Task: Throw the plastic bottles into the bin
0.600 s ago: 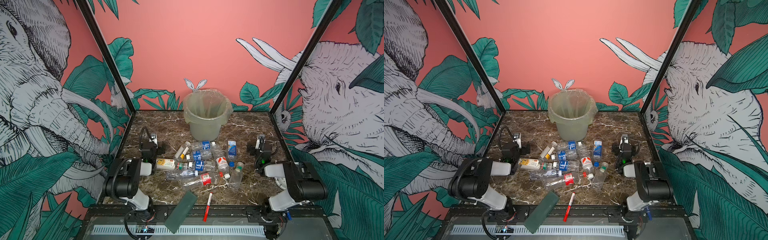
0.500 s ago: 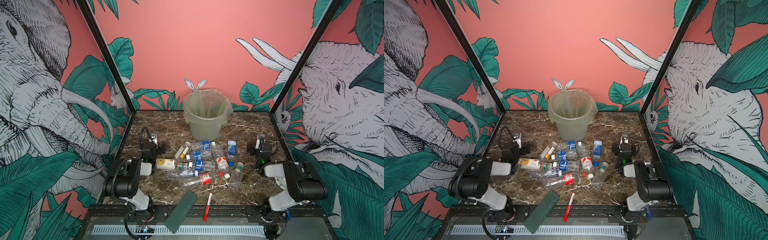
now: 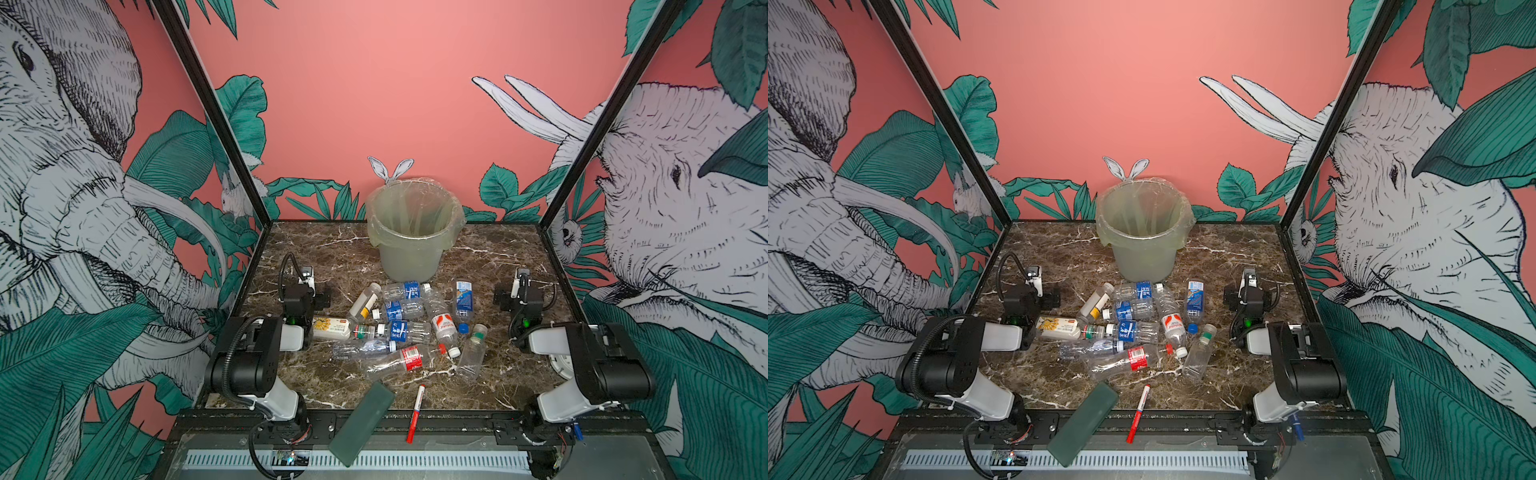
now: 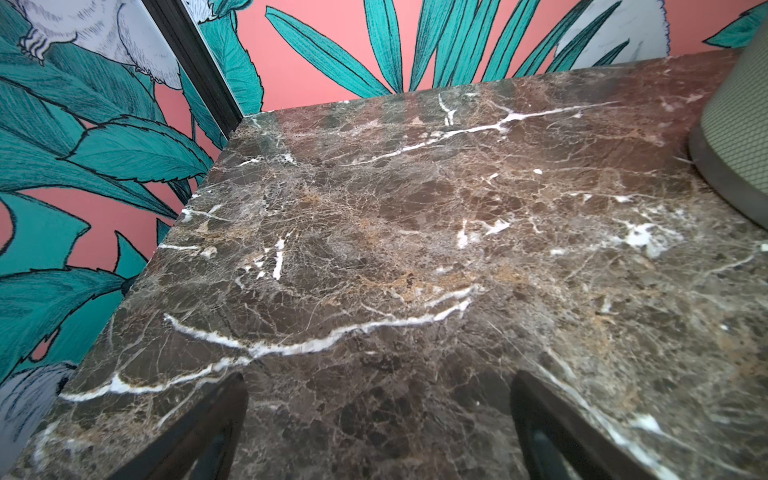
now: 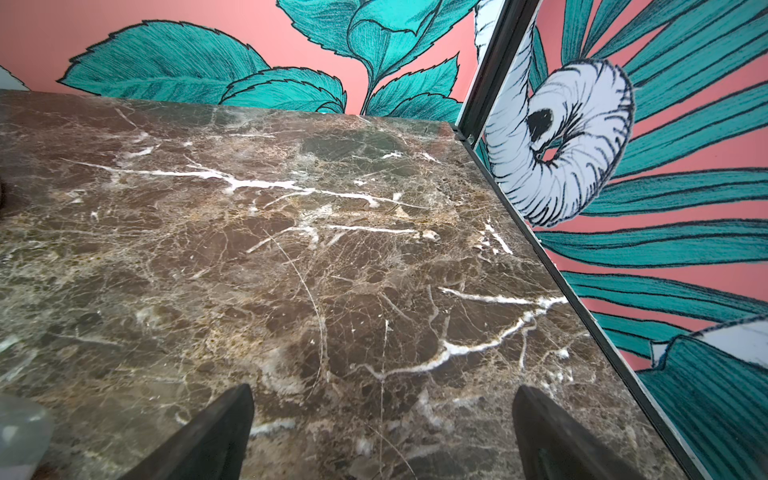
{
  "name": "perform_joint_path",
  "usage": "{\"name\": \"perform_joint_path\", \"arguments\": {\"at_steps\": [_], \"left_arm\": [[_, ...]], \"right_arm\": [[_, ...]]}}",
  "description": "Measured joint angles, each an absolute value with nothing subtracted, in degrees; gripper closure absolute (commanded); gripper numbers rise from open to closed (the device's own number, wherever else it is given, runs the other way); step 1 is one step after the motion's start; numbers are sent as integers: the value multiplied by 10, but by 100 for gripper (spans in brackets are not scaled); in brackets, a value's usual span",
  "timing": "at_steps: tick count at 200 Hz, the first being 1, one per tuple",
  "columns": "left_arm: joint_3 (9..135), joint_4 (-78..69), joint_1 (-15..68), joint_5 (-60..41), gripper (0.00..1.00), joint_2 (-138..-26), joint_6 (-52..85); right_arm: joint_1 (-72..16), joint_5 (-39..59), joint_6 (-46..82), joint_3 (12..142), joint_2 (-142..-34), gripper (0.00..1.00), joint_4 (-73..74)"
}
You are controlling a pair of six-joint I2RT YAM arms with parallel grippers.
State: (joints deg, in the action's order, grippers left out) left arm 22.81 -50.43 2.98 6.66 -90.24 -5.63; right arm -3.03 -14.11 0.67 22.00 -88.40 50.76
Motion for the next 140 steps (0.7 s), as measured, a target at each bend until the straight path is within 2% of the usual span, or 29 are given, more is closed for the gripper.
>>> {"name": "perform_joint_path", "arguments": {"at_steps": [100,140], "left_arm": [[228,-502,30,69,0,-902,-56],[219,-504,33,123,0,-874,-45]], "right_arm": [[-30,-142,7,220,-884,1,508],[-33,-163,12,186,-881,1,550]]}}
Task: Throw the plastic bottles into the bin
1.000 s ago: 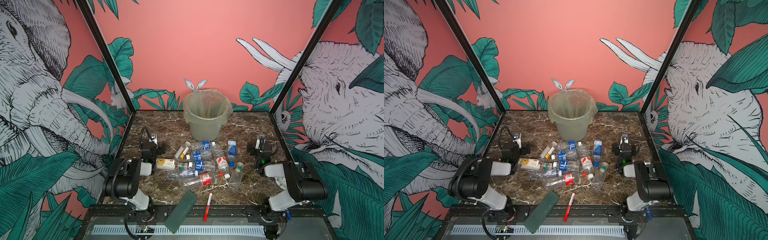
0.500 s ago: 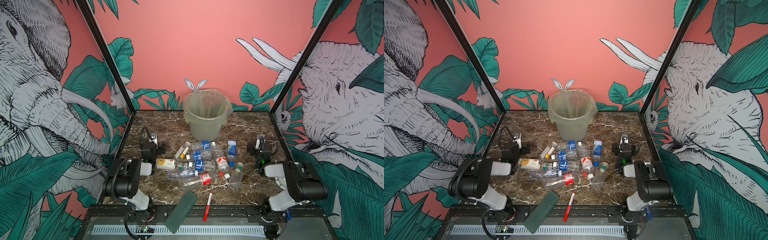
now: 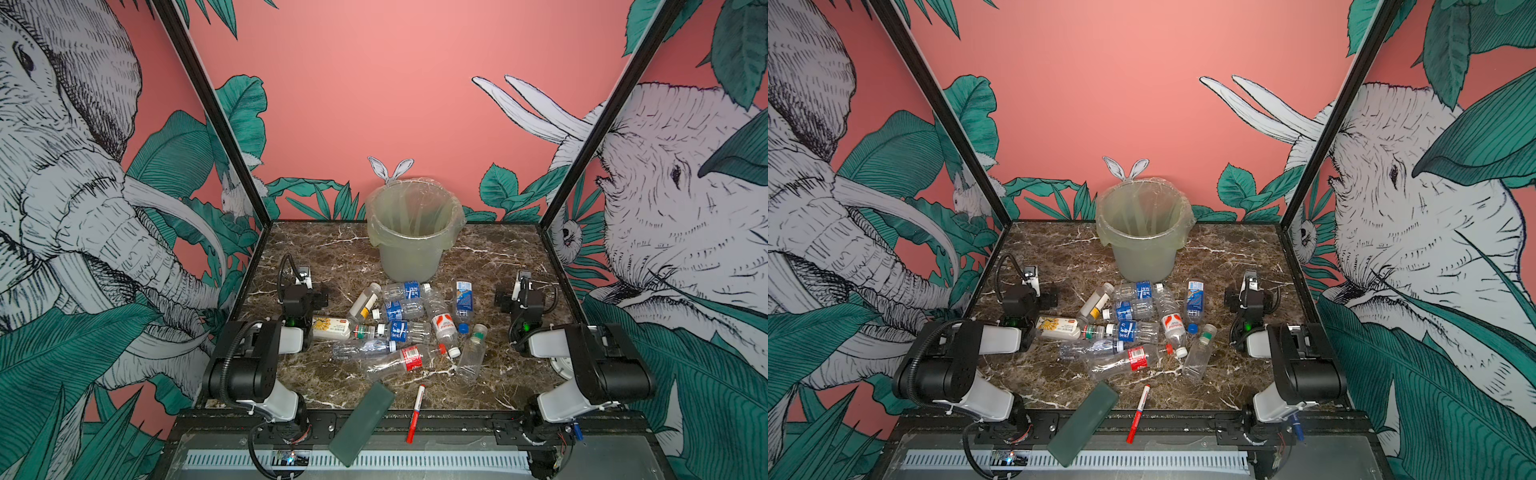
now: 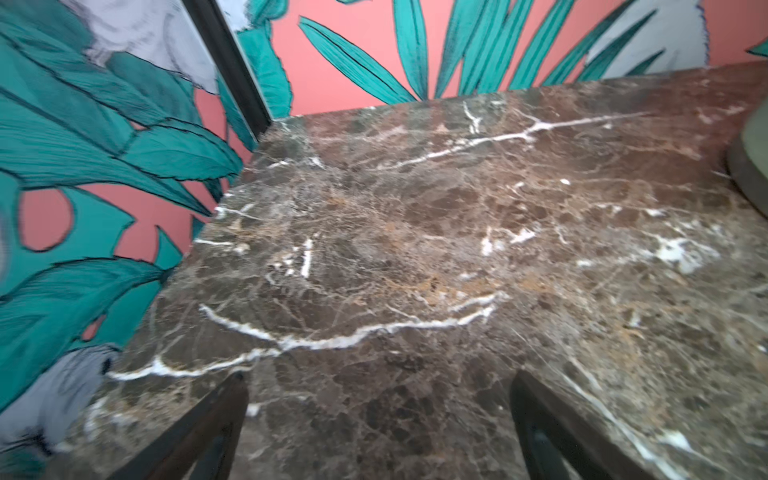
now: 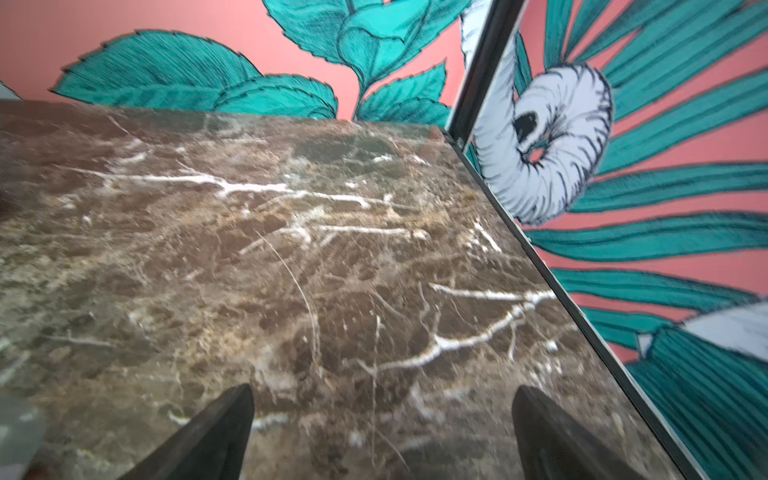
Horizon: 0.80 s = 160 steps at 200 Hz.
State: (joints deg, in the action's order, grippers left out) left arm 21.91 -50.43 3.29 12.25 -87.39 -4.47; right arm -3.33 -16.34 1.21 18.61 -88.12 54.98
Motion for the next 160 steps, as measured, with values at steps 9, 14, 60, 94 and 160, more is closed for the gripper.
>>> {"name": "perform_joint_path", "arguments": {"at_steps": [9,14,60,94,160], "left_arm": [[220,-492,37,142,0,-861,-41],[221,-482,40,151,0,-853,-40],[221,-422,71,230,0,-725,-31],[248,-314,75,244,0,-635,22],[293,-128,164,177,0,-539,116]], "right_arm": [[-34,-171,13,178,-874,1,547],[-34,-175,14,176,-868,1,544],[-47,-257,43,234,-759,1,403],[-50,-326,165,399,-731,1,143],[-150,-311,253,460,-631,1,-145]]}}
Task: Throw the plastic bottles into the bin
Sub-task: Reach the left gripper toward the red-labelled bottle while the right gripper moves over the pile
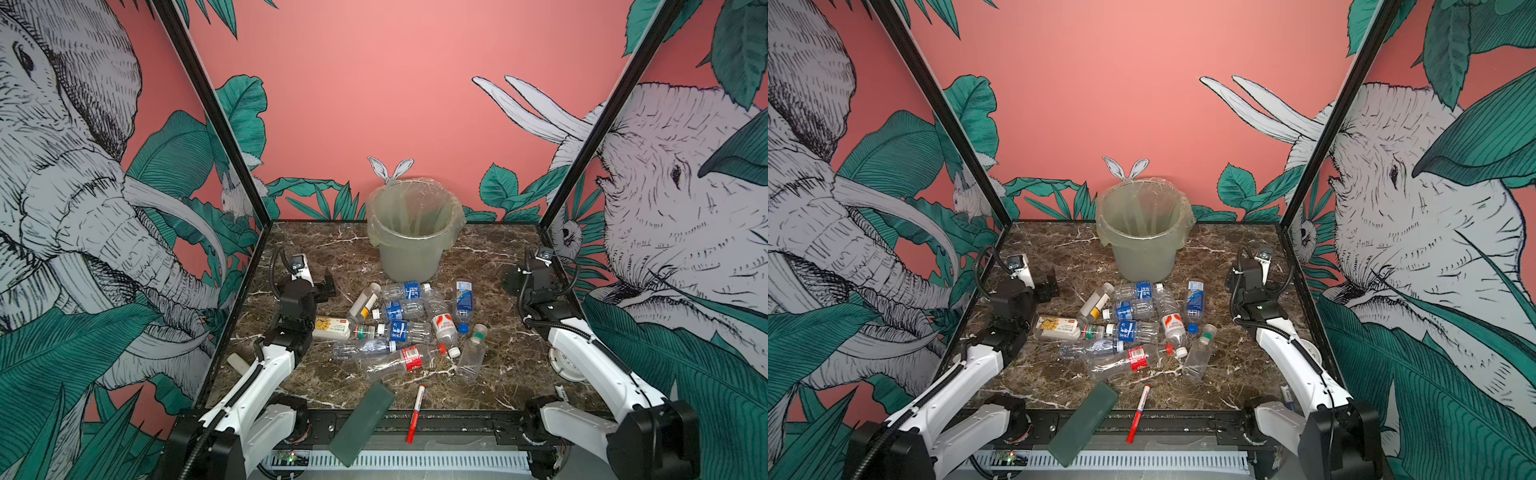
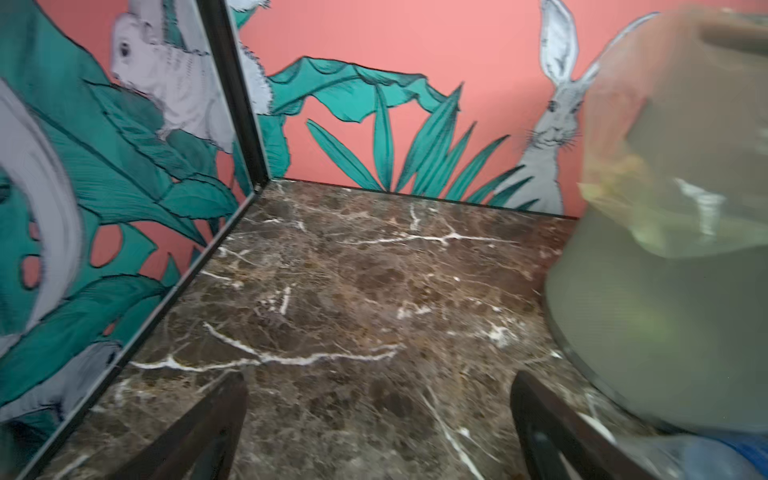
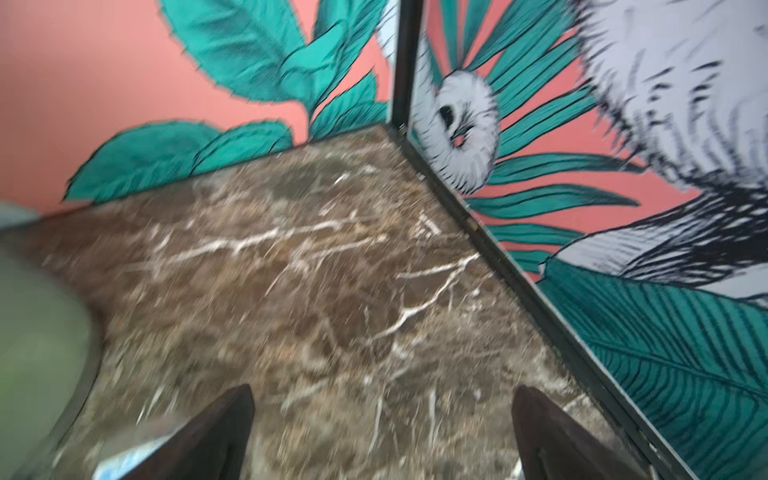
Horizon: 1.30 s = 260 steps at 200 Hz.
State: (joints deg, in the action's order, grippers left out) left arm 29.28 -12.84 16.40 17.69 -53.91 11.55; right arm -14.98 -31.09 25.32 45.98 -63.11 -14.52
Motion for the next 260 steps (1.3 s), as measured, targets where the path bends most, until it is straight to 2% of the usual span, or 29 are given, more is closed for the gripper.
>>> {"name": "perform_joint_path", "arguments": {"at_steps": [42,128,184,227,260], "left_arm": [[321,-30,219,113,1,-511,139],[321,35,355,4,16,-505,129],[312,33,509,-44,25,-548,92],[319,63,596,-45,26,-599,61],[331,94,624,-31,25,-620,53]], "right_arm": [[-239,-287,274,470,-582,3,-267],[-402,-258,407,466,-535,6,-423],[-411,-256,436,418,-526,4,-442],[-405,-245,435,409,-537,2,-427],[-389,-223,432,397,-543,1,-398]]}}
